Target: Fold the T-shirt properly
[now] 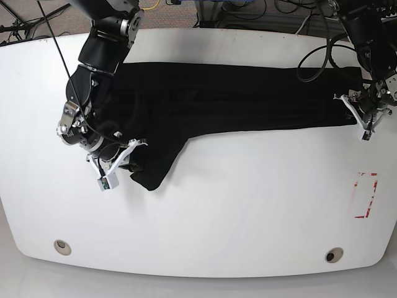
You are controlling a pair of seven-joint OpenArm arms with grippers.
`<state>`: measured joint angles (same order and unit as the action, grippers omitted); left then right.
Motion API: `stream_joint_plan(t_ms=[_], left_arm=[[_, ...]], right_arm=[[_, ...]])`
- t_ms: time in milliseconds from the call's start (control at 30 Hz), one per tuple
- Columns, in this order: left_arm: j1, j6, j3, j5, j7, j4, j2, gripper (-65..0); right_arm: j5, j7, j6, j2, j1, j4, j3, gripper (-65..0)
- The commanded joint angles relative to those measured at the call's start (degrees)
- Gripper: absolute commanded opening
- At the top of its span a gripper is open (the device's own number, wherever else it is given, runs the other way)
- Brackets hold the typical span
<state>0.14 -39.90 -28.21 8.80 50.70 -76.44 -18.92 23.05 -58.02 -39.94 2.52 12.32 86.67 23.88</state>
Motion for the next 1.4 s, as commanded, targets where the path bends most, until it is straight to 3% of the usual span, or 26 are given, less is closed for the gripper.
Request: stream_joint_plan(t_ms=[0, 233, 533, 833, 1233, 1367], left_arm=[[0.3, -0.1, 0.8, -1.5, 2.4, 0.2, -0.3, -54.7], [0.3, -0.1, 0.7, -1.5, 2.4, 0.2, -0.3, -54.7], [0.4, -0.1, 0.7, -1.5, 2.4, 0.2, -0.3, -54.7], [1.1, -0.1, 0.8, -1.5, 2.3, 0.2, -0.3, -54.7], [1.1, -0.1, 0.8, -1.5, 2.3, 0.2, -0.5, -54.7], [1.1, -0.1, 0.8, -1.5, 2.3, 0.2, -1.1, -54.7]], right_arm=[[4.0, -0.6, -0.1, 0.9, -1.3, 5.0, 1.2, -65.0], [8.5, -2.9, -0.1, 1.2, -7.6, 11.5, 4.4, -65.0], [12.0, -9.9, -0.1, 1.2, -14.6, 20.8, 8.2, -64.8], [18.0, -10.2, -0.1, 1.2, -22.1, 26.2, 8.3, -64.7], [18.2, -10.1, -0.1, 3.1, -27.7, 26.2, 8.7, -64.5], [18.2, -10.1, -0.1, 3.2, -28.2, 26.2, 12.5, -64.4]])
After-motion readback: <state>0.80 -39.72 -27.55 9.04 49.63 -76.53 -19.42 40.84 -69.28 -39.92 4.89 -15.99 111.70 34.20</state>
